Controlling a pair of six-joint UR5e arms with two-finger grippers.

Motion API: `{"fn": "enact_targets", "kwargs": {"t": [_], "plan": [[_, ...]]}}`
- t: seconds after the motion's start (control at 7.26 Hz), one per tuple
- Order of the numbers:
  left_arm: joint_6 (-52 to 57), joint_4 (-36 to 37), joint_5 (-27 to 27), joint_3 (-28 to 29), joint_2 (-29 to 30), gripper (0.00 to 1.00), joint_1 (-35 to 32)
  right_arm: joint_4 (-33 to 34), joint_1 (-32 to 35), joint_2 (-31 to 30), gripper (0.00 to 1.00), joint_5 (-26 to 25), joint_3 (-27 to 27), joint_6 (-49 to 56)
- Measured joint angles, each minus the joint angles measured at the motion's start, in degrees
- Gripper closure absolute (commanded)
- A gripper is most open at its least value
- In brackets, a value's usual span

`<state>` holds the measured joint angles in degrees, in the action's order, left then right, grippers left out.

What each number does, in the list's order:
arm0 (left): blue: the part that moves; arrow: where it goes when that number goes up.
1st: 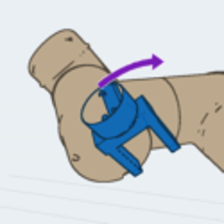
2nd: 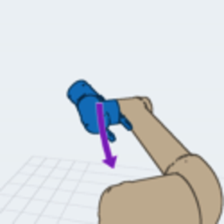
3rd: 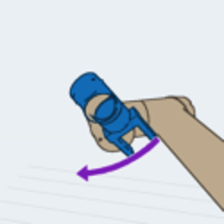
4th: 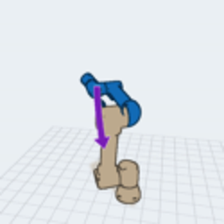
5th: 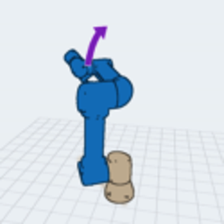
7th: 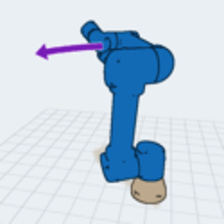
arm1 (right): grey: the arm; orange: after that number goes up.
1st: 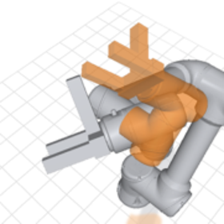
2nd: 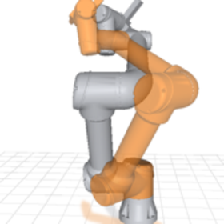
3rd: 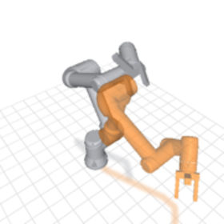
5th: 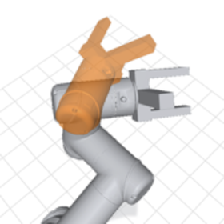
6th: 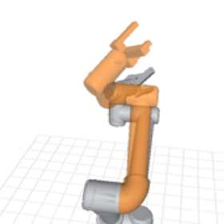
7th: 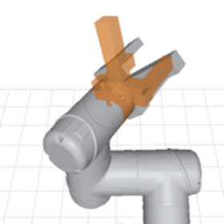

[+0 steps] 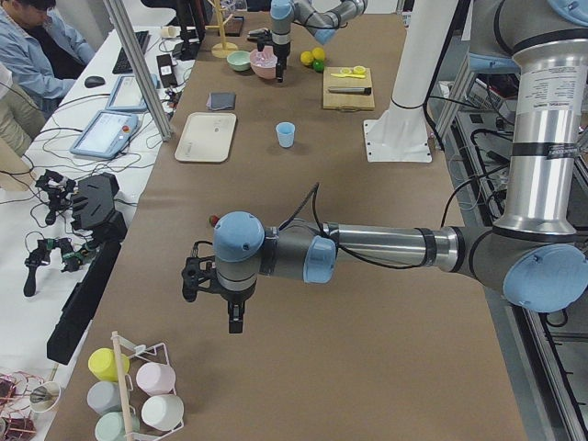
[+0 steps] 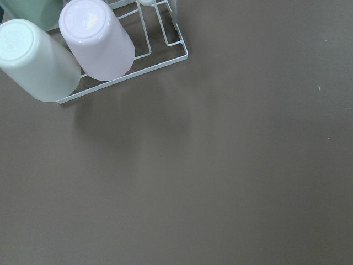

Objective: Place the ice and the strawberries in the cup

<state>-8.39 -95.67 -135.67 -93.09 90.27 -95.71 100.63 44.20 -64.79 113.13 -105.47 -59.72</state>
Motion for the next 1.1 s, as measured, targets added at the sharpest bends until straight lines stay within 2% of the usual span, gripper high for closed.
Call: {"fn": "enact_targets", "kwargs": {"t": [0.28, 0.83, 1.1], "plan": [[0.03, -0.05, -0.03, -1.33, -1.04, 0.03, 0.0, -0.01, 3.11, -4.66, 0.0, -1.18, -0.97, 7.59], [0.13, -0.15, -0.03, -3.08, -3.58, 0.03, 0.04, 0.92, 13.42, -8.9, 0.0, 1.35, -0.23, 25.55], [0.07, -0.1, -0.02, -3.62, -3.7, 0.03, 0.01, 0.57, 14.65, -10.67, 0.0, 1.12, 1.02, 30.57]]}}
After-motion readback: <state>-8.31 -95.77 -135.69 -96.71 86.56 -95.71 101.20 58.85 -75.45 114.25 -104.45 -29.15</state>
